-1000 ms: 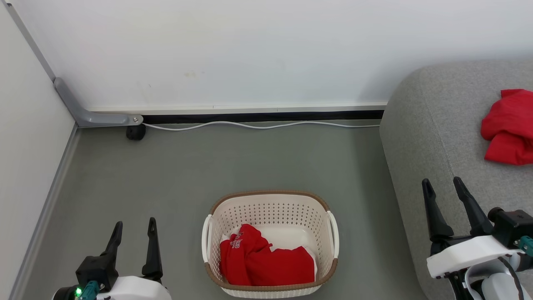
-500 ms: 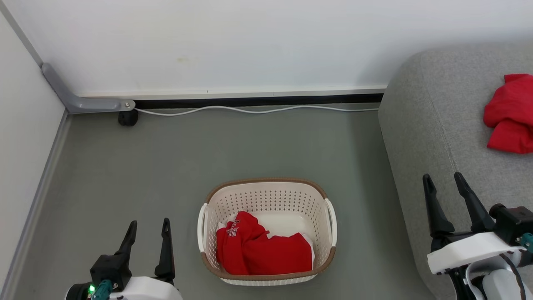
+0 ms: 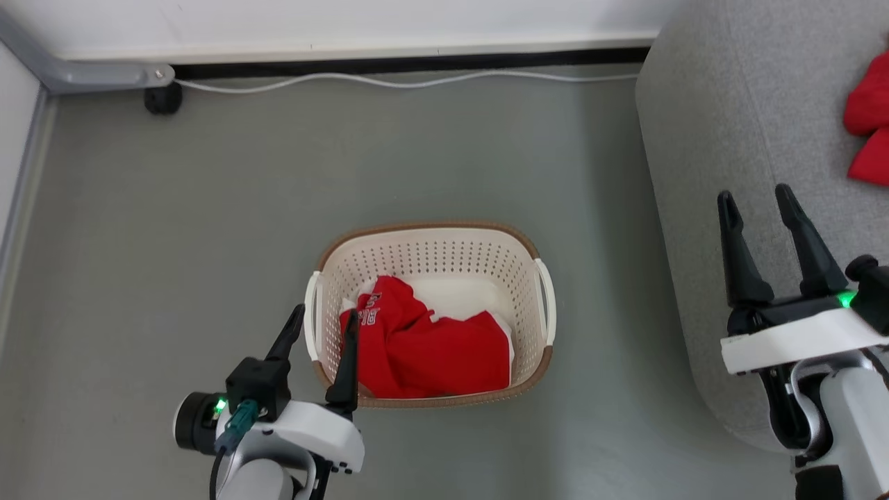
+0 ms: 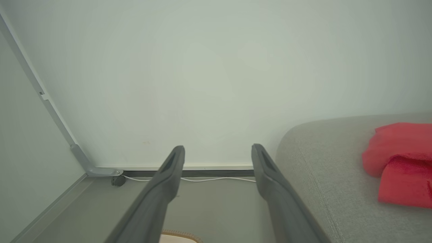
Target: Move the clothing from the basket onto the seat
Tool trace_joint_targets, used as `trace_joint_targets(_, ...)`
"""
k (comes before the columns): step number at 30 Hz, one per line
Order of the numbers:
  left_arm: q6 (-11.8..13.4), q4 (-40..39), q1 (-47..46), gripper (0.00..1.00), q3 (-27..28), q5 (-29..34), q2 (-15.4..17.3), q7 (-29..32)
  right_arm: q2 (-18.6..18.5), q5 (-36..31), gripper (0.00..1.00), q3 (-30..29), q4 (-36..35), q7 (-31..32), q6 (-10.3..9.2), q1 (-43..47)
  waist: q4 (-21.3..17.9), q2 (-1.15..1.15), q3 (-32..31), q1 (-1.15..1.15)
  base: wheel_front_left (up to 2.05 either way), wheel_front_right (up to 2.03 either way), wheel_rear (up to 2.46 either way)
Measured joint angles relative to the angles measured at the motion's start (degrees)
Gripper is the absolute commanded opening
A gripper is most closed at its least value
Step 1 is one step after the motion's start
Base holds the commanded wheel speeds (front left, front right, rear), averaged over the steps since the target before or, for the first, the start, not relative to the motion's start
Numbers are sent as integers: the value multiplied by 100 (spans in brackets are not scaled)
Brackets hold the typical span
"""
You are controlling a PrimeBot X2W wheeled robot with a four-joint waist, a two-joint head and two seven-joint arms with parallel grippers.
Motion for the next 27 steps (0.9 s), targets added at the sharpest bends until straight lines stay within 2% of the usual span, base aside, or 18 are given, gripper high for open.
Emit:
trace_joint_targets(17,22,1338,-2038,100,-870,98,-7,-1,-108,252,100,385,-608,0,0,-1475,-494,0,1880,0,0,0,0)
trace_joint_targets(27,-382,2846,-3399,100,-1135,538,68,-2,81,327,100,679,-914,0,0,-2054,-945,0,2821,0,0,0,0)
